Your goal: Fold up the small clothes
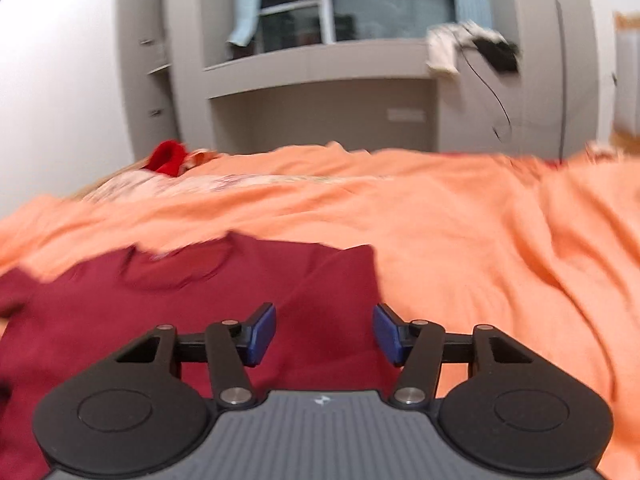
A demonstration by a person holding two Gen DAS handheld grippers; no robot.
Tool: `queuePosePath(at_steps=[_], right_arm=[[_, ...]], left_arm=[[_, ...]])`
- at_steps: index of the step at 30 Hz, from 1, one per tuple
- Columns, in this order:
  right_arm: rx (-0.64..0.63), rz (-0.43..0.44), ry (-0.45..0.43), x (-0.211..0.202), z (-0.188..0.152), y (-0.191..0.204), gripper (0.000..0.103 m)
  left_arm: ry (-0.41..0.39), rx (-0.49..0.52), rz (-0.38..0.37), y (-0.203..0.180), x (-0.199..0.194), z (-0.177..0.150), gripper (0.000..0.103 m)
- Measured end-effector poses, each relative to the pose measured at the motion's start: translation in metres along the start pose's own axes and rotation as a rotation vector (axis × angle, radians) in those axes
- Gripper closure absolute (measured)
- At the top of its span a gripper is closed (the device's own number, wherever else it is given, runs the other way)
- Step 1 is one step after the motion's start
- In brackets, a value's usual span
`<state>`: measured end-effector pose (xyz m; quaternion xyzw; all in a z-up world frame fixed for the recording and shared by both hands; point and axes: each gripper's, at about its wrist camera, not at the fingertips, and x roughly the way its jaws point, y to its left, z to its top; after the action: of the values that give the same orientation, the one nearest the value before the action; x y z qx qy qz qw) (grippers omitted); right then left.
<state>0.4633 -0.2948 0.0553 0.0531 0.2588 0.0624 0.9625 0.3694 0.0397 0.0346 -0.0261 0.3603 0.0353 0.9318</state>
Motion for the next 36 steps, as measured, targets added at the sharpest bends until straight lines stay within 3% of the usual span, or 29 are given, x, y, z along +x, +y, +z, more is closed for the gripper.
queuePosePath(at_steps=[1,4,7,9,13,15,17,20,28,36], right_arm=[[0.021,-0.010,0.009,0.008,0.004,-0.005,0.050],[0.070,-0.023,0.044,0.026,0.013,-0.019,0.095],[0.088,-0.042,-0.011,0.024,0.013,-0.025,0.097],[0.116,-0.062,-0.042,0.024,0.015,-0.033,0.097],[0.120,-0.036,0.013,0.026,0.008,-0.041,0.092],[0.125,-0.003,0.005,0.018,0.004,-0.042,0.083],[0.059,0.001,-0.002,0.004,-0.001,-0.039,0.059],[-0.141,-0.041,-0.013,-0.023,-0.014,-0.031,0.051],[-0.469,-0.084,0.034,-0.046,-0.064,-0.002,0.047],[-0.699,-0.166,-0.007,-0.028,-0.083,0.042,0.049]], left_arm=[[0.006,0.012,0.003,0.000,0.001,-0.002,0.001],[0.023,0.050,0.017,-0.005,0.004,-0.004,0.000],[0.029,0.087,0.018,-0.007,0.004,-0.006,0.000],[0.029,0.108,0.007,-0.007,0.002,-0.007,0.000],[0.027,0.134,0.001,-0.011,0.000,-0.009,0.000],[0.028,0.130,-0.004,-0.010,0.000,-0.008,0.000],[0.024,0.115,-0.019,-0.007,-0.002,-0.007,0.000],[-0.001,0.074,-0.048,-0.001,-0.009,-0.004,0.001],[-0.111,0.017,-0.087,-0.006,-0.026,0.001,0.001],[0.017,0.137,-0.014,-0.023,-0.004,-0.008,0.001]])
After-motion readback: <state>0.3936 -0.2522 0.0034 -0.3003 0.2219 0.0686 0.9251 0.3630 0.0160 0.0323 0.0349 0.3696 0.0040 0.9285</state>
